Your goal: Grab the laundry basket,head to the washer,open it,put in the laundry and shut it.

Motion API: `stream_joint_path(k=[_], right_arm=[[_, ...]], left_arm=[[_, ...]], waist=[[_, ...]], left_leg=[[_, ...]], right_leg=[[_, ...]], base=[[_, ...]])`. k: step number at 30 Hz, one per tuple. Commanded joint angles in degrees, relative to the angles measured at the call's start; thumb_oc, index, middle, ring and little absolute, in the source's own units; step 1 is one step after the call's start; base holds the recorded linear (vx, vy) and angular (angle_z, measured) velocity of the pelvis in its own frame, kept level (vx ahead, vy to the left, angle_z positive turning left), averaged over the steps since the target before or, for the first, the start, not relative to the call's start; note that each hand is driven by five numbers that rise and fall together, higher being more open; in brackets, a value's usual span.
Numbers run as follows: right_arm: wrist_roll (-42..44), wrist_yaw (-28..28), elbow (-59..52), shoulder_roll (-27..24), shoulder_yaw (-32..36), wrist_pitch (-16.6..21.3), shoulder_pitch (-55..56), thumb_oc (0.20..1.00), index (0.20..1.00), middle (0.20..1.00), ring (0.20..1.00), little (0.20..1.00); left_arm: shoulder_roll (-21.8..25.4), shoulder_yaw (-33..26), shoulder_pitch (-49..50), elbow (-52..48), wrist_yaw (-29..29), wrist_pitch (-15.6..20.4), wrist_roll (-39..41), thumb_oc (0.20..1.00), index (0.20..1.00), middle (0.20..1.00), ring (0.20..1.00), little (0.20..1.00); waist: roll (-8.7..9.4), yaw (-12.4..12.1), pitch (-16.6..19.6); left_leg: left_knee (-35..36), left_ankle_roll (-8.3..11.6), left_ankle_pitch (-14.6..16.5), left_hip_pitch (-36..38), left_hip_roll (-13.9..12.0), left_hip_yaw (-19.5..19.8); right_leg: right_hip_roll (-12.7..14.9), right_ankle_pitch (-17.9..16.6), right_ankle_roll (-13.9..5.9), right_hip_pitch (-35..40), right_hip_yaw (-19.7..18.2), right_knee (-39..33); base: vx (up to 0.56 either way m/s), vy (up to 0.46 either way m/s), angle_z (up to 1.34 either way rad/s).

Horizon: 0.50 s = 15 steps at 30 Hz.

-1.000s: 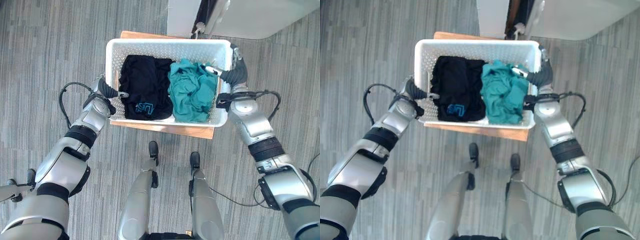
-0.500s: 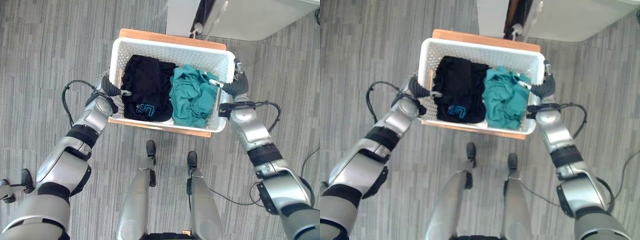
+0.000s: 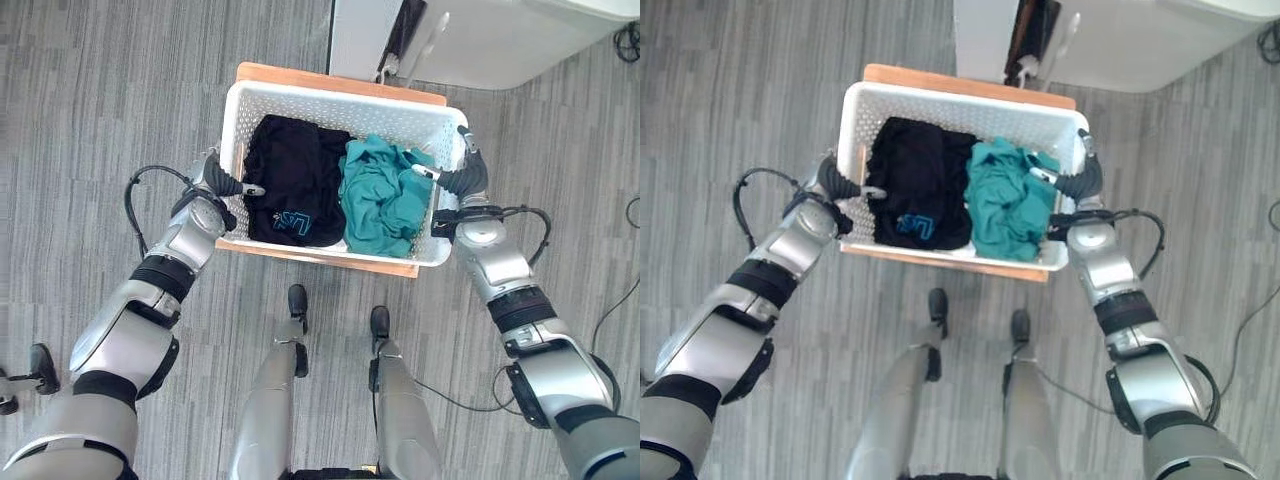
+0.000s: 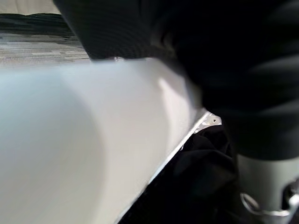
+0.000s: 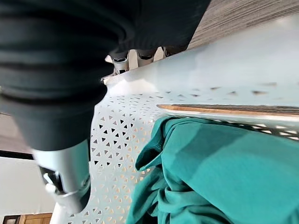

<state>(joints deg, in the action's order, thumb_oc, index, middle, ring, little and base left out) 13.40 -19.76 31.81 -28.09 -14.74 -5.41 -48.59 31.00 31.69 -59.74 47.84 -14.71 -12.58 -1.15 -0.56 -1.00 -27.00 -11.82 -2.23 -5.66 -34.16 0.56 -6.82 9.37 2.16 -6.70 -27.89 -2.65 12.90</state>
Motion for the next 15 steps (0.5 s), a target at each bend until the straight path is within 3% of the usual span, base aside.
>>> stream_joint_path(k=[1,8,12,15], right_arm=[[-8.6,-0.5,-3.8,-2.6,-0.8,0.1,-4.1,1.000,1.000,1.000,1.000,1.000],[-13.4,-3.6,-8.2,-5.3,1.4,-1.2,-7.3,1.000,1.000,1.000,1.000,1.000],[-13.1,-6.0,-11.7,-4.6,4.2,-0.7,-6.4,1.000,1.000,1.000,1.000,1.000],[-11.9,-4.2,-10.9,-3.1,3.2,-2.1,-3.9,1.000,1.000,1.000,1.000,1.000]], left_arm=[[-4.9,1.2,0.5,3.4,1.0,1.3,-3.5,1.000,1.000,1.000,1.000,1.000],[-6.2,1.5,-0.4,4.7,0.5,0.8,-4.4,1.000,1.000,1.000,1.000,1.000],[-6.3,1.5,-0.4,4.8,-0.1,0.5,-4.6,1.000,1.000,1.000,1.000,1.000],[-6.3,1.6,0.0,4.5,-0.5,0.4,-4.0,1.000,1.000,1.000,1.000,1.000]], waist=[[-1.83,-1.8,0.3],[-1.35,-1.7,0.6],[-1.11,-1.6,0.9],[-0.73,-1.6,0.6]], left_leg=[[-10.5,1.26,13.0,-3.4,0.3,6.4],[-10.4,1.19,13.3,-3.2,0.4,6.9],[-10.3,1.23,13.2,-3.5,0.4,7.1],[-10.4,1.27,13.2,-3.5,0.3,7.2]], right_leg=[[4.7,-6.4,-1.39,-1.2,2.3,-4.3],[4.7,-6.3,-1.30,-0.7,2.7,-4.5],[4.5,-6.2,-1.21,-0.9,2.7,-4.5],[4.4,-6.2,-1.04,-1.0,2.6,-4.4]], base=[[0.00,0.000,0.00],[0.00,0.000,0.00],[0.00,0.000,0.00],[-0.01,-0.006,0.01]])
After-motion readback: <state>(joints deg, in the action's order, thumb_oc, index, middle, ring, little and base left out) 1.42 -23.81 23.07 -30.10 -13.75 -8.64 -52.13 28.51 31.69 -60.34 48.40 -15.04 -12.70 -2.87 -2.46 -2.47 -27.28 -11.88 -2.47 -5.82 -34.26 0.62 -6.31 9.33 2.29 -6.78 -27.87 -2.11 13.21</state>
